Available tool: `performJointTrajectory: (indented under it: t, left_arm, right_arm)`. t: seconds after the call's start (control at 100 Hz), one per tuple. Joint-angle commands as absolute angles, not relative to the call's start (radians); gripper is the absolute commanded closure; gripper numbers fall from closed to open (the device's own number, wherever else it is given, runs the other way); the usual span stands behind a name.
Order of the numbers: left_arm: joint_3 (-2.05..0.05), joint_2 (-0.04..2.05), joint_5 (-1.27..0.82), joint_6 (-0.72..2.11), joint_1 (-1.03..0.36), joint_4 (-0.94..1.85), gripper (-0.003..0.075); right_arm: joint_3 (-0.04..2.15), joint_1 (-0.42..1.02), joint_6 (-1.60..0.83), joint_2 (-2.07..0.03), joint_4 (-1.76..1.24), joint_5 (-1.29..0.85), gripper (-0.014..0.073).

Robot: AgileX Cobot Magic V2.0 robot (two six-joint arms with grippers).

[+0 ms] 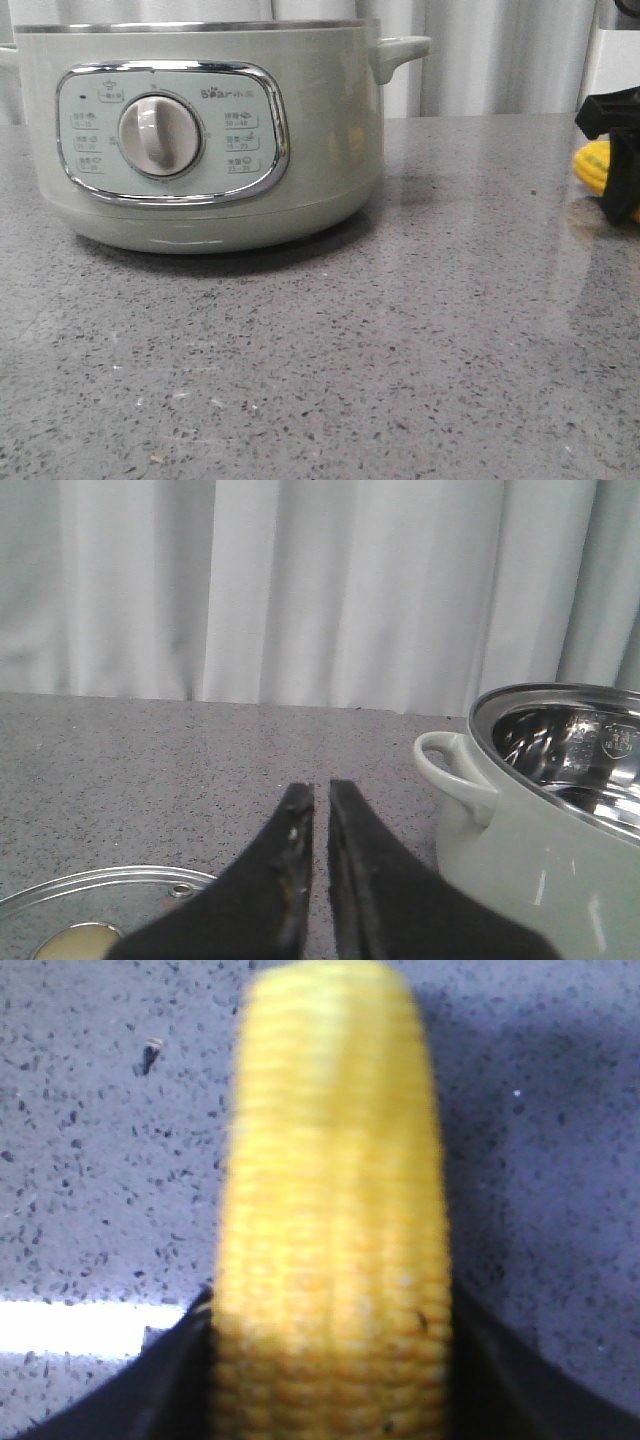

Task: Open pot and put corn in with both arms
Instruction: 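Lower the right gripper onto the yellow corn cob and grasp it, then lift the corn cob with the right gripper over the open pot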

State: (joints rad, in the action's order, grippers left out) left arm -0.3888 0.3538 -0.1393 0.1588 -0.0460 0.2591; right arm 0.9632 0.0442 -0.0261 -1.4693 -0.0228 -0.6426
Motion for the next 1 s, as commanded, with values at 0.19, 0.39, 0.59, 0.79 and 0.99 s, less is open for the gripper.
performJointTrajectory:
  t: [0.19, 0.39, 0.59, 0.79, 0.99]
  left_arm:
    - [-0.422, 0.361, -0.073, 0.155, -0.054, 0.269, 0.0741]
    - [-0.422, 0.361, -0.075, 0.155, -0.054, 0.269, 0.0741]
    - [-0.422, 0.361, -0.075, 0.155, -0.054, 0.269, 0.0741]
    - [-0.422, 0.361, -0.083, 0.155, -0.054, 0.269, 0.0741]
    - [-0.422, 0.361, -0.13, 0.155, -0.054, 0.269, 0.0741]
  right_arm:
    - [1.108, 0.068, -0.026, -1.348, -0.074, -0.627, 0.0617]
    - [1.32, 0.213, -0.028, -1.323, -0.074, -0.626, 0.0617]
    - [1.475, 0.424, -0.066, -1.374, -0.074, -0.565, 0.0617]
    - [1.542, 0.554, -0.08, -1.476, -0.074, -0.496, 0.0617]
    - [1.586, 0.588, -0.08, -1.584, -0.074, -0.491, 0.0617]
